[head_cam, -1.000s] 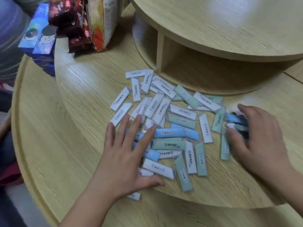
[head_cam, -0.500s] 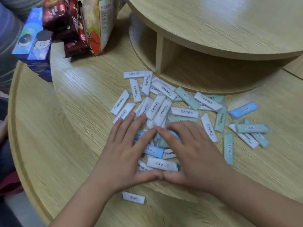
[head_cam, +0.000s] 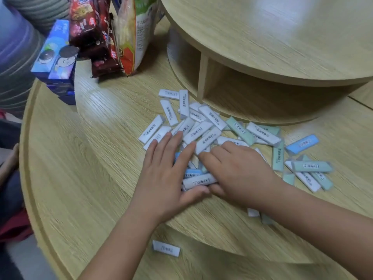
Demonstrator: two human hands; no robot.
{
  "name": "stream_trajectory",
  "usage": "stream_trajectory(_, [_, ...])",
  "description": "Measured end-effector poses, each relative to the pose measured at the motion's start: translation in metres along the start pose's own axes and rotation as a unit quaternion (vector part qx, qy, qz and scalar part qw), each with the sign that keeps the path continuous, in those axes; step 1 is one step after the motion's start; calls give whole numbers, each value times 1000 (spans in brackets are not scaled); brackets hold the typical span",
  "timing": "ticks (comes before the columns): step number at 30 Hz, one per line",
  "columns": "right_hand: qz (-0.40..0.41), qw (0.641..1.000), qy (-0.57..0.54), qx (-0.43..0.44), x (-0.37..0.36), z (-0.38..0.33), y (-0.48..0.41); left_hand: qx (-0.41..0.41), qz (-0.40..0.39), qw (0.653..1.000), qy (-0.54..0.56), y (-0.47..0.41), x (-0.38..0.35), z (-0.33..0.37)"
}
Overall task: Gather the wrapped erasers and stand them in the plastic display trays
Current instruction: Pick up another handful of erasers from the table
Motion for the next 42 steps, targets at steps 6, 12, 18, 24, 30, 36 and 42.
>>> stream_trajectory(6, [7, 996, -69, -63, 15, 22, -1, 24, 56, 991, 115, -7, 2, 12])
stream_trajectory(12, [39, 979, -132, -149, 29, 49, -1, 162, 182, 898, 367, -22, 19, 40])
stream_trajectory(18, [79, 940, -254, -215, 44, 61, 0, 314, 88, 765, 555, -65, 23, 81])
stream_trajectory(24, [130, 896, -338, -258, 46, 65, 8, 309, 64, 617, 721, -80, 13, 105])
stream_trajectory(30, [148, 914, -308, -220, 44, 60, 15, 230, -1, 601, 766, -79, 22, 124])
stream_trajectory(36, [210, 940, -196, -183, 48, 65, 19, 281, 59, 592, 753, -75, 23, 131])
stream_trajectory(42, [369, 852, -282, -242, 53, 64, 30, 346, 137, 546, 750, -81, 26, 137])
Point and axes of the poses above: each hand's wrist, its own y-axis away from the middle knuckle, its own x-axis out of the back of the hand, z = x × y, the point moved 4 cm from there along -y, towards the middle knuckle, and after that the axes turned 1 degree about z, right-handed, at the moved point
